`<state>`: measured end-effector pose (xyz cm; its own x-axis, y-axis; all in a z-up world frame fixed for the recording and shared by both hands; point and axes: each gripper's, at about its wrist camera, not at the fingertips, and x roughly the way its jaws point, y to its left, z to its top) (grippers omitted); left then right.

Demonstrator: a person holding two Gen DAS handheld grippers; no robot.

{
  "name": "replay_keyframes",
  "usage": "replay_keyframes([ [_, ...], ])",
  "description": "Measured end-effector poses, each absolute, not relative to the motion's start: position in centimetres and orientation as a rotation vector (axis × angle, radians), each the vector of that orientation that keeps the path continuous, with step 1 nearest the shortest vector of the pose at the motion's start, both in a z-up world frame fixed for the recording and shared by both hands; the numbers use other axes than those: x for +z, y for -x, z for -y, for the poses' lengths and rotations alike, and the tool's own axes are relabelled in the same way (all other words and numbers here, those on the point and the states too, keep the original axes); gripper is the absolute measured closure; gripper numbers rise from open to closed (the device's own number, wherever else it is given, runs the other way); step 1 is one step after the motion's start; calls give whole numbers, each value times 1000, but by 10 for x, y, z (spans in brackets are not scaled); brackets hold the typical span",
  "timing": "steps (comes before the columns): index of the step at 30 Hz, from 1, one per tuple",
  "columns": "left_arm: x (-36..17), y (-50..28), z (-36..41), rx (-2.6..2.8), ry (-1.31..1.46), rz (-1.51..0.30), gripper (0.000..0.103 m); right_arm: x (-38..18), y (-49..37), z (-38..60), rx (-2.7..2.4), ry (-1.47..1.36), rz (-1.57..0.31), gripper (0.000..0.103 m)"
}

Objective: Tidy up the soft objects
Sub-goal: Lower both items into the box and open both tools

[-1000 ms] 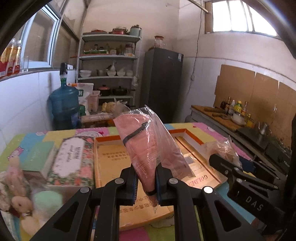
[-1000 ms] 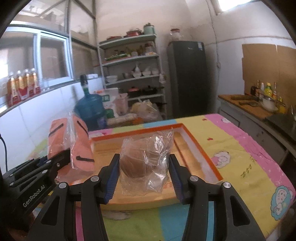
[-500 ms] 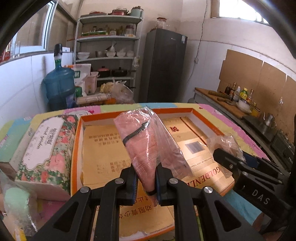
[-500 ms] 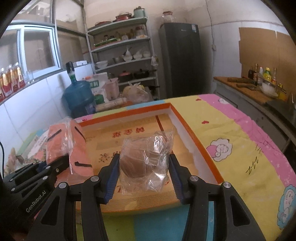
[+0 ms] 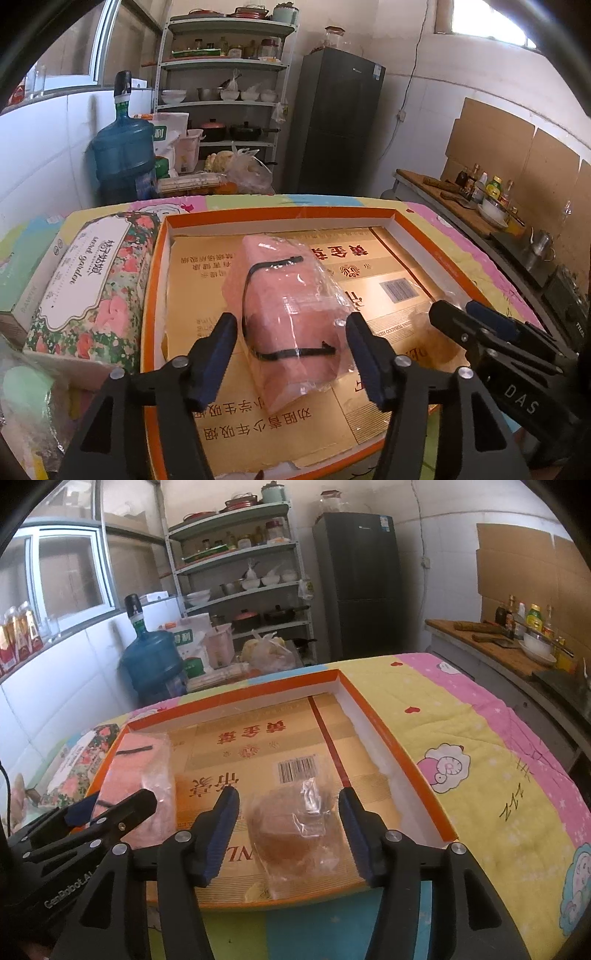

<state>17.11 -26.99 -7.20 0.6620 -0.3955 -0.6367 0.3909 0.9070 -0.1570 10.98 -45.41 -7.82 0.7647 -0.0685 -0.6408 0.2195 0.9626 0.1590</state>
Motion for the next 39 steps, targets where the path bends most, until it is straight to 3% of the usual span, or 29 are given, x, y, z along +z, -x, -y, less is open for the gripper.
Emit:
replay_keyframes([
  [5,-66,-167,263,-442,17,-703,38,-77,-106,454,-165,-245,-681,44],
  [8,-59,-161,259,-448,19,-671,32,-71,-100,451,-179,-241,-663,33],
  [14,-43,-147,248,-469,17,-615,25,-56,-84,441,-204,-231,-618,33],
  [32,-13,-106,175,-418,30,-501,24,-26,-52,373,-165,-211,-557,32],
  [37,-11,-98,150,-406,42,-489,24,-21,-46,348,-151,-200,-550,28],
  [39,-11,-94,139,-393,41,-483,17,-19,-45,338,-144,-194,-548,28],
])
